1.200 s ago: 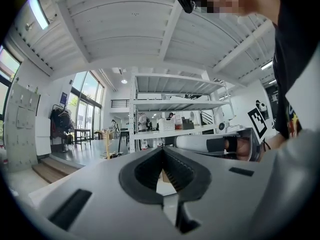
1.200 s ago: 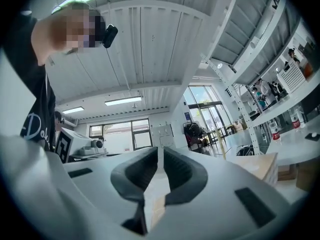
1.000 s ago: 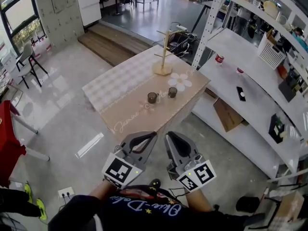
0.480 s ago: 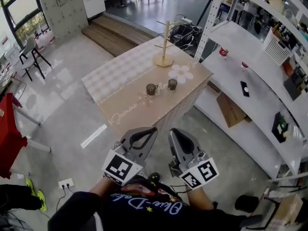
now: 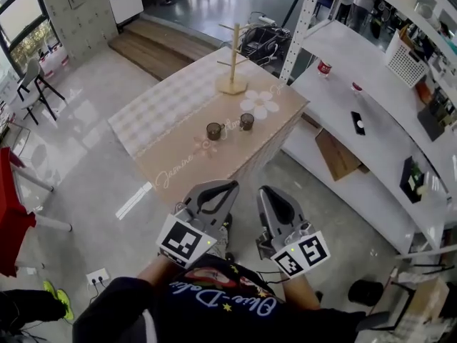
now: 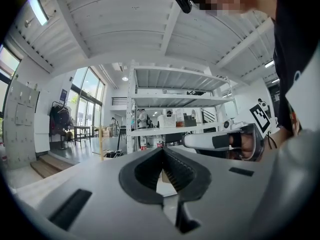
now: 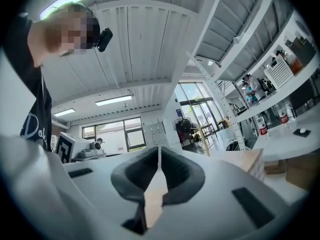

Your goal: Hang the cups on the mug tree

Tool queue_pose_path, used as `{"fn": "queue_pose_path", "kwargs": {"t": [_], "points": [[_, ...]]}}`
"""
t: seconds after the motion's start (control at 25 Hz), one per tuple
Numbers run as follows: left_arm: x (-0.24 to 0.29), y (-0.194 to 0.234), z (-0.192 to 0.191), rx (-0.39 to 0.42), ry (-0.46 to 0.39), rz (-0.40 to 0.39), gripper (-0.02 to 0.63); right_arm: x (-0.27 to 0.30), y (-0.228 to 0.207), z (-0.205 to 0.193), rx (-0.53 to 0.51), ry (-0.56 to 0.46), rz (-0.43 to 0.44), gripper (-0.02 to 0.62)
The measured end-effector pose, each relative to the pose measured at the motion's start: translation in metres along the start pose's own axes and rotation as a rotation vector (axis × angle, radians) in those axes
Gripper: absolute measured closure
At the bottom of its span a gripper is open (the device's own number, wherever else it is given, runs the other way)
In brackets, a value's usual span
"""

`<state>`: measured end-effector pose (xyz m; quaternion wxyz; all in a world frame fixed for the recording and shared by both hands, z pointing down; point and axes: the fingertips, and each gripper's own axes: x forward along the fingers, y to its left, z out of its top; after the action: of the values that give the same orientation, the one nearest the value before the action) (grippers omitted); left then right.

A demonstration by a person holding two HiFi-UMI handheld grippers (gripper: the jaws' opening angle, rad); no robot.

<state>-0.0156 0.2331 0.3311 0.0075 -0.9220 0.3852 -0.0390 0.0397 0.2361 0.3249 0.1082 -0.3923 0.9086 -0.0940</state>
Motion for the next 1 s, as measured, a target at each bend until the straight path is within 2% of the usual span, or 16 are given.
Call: {"fn": "queue_pose_path", "kwargs": {"t": [0.32, 0.6, 1.0], "points": [[0.047, 0.021, 0.0, 0.019, 0.0, -0.034, 0.607, 0.027, -0.042, 0.009, -0.008, 0.005, -0.025, 0.569], [0.077, 0.041, -0.009, -0.004, 0.021, -0.039, 0.607, 0.049, -0.071, 0.01, 0.0, 0.014, -0.027, 0.569], [0.123, 0.064, -0.01, -0.031, 0.009, -0.072, 0.607, 0.072, -0.113, 0.019, -0.023, 0.031, -0.06, 0.569]]}}
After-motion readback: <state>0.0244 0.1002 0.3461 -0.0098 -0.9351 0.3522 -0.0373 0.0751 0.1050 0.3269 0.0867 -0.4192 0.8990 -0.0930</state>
